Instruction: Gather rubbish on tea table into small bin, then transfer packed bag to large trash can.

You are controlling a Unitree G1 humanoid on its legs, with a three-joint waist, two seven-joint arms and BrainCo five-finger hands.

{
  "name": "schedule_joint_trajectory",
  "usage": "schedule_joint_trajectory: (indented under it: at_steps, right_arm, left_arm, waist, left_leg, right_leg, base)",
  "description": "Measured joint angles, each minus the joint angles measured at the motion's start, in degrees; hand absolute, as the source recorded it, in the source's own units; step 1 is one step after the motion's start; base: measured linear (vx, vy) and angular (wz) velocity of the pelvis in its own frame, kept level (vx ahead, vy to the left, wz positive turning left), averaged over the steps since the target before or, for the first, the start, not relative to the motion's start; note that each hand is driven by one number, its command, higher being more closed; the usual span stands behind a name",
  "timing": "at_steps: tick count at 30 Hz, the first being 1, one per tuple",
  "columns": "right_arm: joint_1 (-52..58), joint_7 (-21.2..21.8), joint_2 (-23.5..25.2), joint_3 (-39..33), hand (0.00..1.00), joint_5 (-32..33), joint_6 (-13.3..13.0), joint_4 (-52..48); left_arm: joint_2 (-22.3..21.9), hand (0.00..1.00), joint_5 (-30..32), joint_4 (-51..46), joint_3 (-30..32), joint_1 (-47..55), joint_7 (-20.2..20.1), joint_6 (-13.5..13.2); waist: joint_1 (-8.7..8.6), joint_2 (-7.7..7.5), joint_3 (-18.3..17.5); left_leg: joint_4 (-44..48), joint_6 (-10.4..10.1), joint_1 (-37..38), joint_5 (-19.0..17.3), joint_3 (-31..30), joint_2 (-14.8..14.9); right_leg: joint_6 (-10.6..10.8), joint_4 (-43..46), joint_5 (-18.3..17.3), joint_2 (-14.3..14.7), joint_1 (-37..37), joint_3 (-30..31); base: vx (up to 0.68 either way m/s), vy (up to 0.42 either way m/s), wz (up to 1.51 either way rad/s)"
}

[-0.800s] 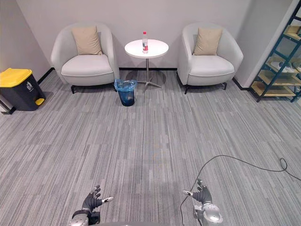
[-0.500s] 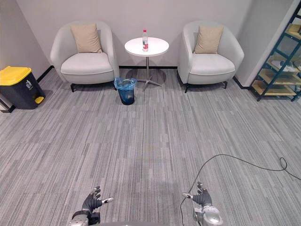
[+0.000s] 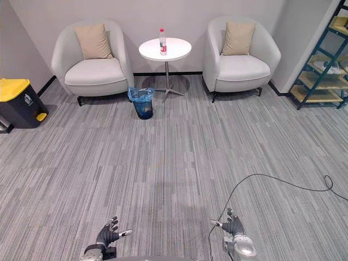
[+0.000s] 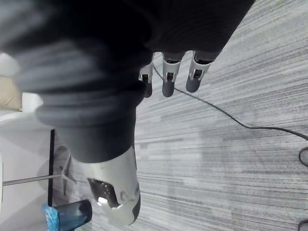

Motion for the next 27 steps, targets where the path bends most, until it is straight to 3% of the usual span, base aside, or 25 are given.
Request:
schedule_joint_trajectory:
  at_steps: [14,19,21,22,24,26,27]
  right_arm:
    - [0.2,-0.1,0.1,-0.5,0.0,0.5,0.0,0.0]
    - [-0.7,-0.7,0.0,-2.3,0.0,0.7,0.0,-0.1]
    - [-1.2,-1.3,-0.2,-2.5,0.0,1.1,0.1,-0.1]
    - [-1.4,-1.3,-0.5,-2.6,0.0,1.1,0.1,-0.1]
    - [-1.5,-1.3,-0.5,-2.6,0.0,1.1,0.6,-0.1]
    - [-1.6,-1.4,-0.5,-2.6,0.0,1.1,0.9,-0.3]
    - [-1.7,-1.4,-0.5,-2.6,0.0,1.1,1.0,-0.3]
  left_arm:
    - [0.0,0.0,-0.2,0.0,-0.7,0.0,0.0,0.0]
    - [0.0,0.0,-0.6,-0.7,-0.6,-0.1,0.0,0.0]
    - [0.0,0.0,-0.8,-1.2,-0.6,0.0,0.0,0.0]
    - [-0.2,0.0,-0.8,-1.3,-0.7,0.0,0.0,0.0]
    - [-0.1,0.0,-1.2,-1.5,-0.8,-0.2,0.1,0.0]
    - [0.6,0.0,-1.5,-2.0,-2.3,-1.2,0.2,0.0]
    - [0.6,0.0,-1.6,-2.0,-2.4,-1.3,0.2,0.0]
  waist:
    - [0.22,-0.23,0.0]
    - [1.64,-0.37,0.0]
    - [1.54,-0.23,0.1]
    - [1.58,0.05,0.2]
    - [1.57,0.39,0.4]
    - [1.21,0.72,1.7]
    - [0.9,0.65,1.8]
  left_leg:
    - [0.3,0.1,-2.4,-1.3,2.3,0.5]
    - [3.0,0.8,-4.9,-4.5,4.4,0.3]
    - [6.5,1.5,-6.1,-6.9,4.9,0.0]
    - [9.2,2.0,-6.1,-9.0,5.5,-0.2]
    - [11.0,2.2,-5.4,-9.9,5.9,-0.5]
    - [11.0,3.7,-2.5,-11.7,4.9,-1.2]
    - [10.9,4.0,-1.8,-12.2,4.4,-1.4]
  right_leg:
    - [0.4,-0.1,-0.3,0.4,-2.7,2.0]
    - [1.6,1.6,-1.5,-0.1,-5.7,4.3]
    - [2.3,6.0,-4.2,-0.8,-7.5,4.7]
    - [4.0,13.7,-7.8,-1.8,-10.0,4.9]
    - [5.8,25.8,-9.6,-3.0,-14.6,4.4]
    - [6.0,43.1,-11.2,-5.7,-21.3,1.9]
    - [5.9,45.2,-12.2,-6.3,-22.4,1.1]
  base:
    - [0.0,-0.021,-0.08]
    - [0.11,0.025,-0.26]
    - [0.17,0.072,-0.13]
    - [0.17,0.09,-0.11]
    - [0.17,0.096,-0.04]
    - [0.22,0.073,0.21]
    - [0.27,0.032,0.36]
